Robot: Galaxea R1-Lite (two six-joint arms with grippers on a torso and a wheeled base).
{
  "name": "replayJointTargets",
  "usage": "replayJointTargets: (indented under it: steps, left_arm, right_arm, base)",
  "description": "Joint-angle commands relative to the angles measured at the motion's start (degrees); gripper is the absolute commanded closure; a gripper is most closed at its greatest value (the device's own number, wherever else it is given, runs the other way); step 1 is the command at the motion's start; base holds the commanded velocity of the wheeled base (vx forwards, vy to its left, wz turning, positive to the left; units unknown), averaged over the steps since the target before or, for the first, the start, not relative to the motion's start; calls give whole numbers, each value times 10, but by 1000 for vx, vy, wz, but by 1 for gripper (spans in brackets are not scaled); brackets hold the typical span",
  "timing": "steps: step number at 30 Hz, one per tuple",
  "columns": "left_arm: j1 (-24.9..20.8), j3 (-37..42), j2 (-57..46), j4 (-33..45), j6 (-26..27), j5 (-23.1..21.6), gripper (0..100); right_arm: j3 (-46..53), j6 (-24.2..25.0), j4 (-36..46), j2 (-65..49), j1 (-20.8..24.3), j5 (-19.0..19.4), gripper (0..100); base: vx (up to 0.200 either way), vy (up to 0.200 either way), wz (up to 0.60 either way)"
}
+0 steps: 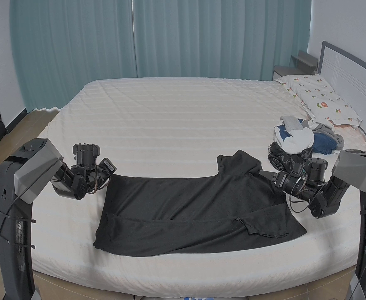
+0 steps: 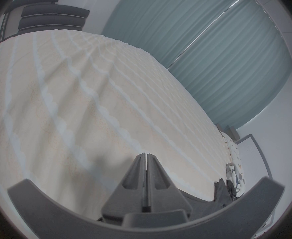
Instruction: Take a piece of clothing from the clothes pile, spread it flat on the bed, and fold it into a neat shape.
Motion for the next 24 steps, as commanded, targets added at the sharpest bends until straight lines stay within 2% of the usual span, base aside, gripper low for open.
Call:
replayJointTargets:
  steps: [1,5,10,11,13,17,24]
  left_arm:
    - [5,21,-30,-1,-12,-2,100]
    - [5,34,-33,-13,-15,-3,100]
    - [5,55,-39,-44,-22,-4,100]
    - [5,55,-39,-44,-22,-4,100]
    - [5,57,-41,-45,-22,-4,100]
    - [5,57,-40,-45,-22,-4,100]
    - [5,56,-38,-45,-22,-4,100]
  right_arm:
    - [-81,-10,60,0,11,-23,0]
    - [-163,-12,148,11,24,-73,0]
    - [-265,-19,254,41,30,-86,0]
    - [-265,-19,254,41,30,-86,0]
    - [-328,-21,312,69,32,-113,0]
    - [-396,-21,357,102,37,-149,0]
    - [-452,-17,416,122,39,-153,0]
  base:
    - [0,0,0]
    - [0,0,0]
    - [0,0,0]
    - [0,0,0]
    - [0,0,0]
    - [0,0,0]
    - [0,0,0]
